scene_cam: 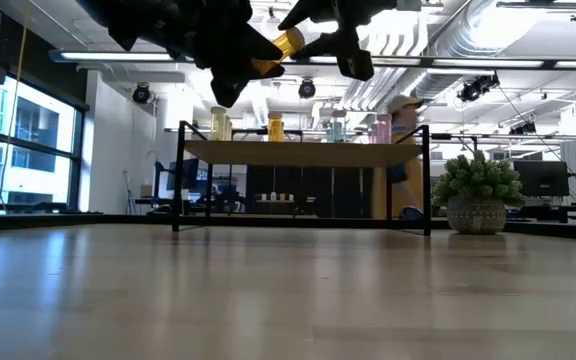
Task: Pick and place medicine bottles onto shelf by color
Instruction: Put the orange pill bottle on the shelf aligned with the other orange pill bottles
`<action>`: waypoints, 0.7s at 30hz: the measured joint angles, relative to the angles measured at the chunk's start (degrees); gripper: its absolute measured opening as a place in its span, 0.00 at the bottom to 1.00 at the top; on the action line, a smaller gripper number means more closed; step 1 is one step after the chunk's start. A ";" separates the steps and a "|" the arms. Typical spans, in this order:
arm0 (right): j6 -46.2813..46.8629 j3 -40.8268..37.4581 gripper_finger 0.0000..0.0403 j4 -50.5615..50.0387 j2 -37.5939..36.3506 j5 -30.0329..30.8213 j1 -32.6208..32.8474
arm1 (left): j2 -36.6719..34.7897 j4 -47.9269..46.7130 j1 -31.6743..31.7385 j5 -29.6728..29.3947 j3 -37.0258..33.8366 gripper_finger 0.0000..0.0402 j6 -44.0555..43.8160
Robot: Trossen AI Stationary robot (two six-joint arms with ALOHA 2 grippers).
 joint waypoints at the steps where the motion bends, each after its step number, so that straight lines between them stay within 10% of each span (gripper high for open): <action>1: -0.44 0.00 0.40 0.06 0.00 0.36 -0.36 | -0.10 -0.02 0.11 -0.31 0.00 0.23 -0.16; 21: -19.22 0.00 0.51 24.92 -3.15 -0.74 -15.57 | -0.71 9.70 6.16 -20.56 0.00 0.23 -1.00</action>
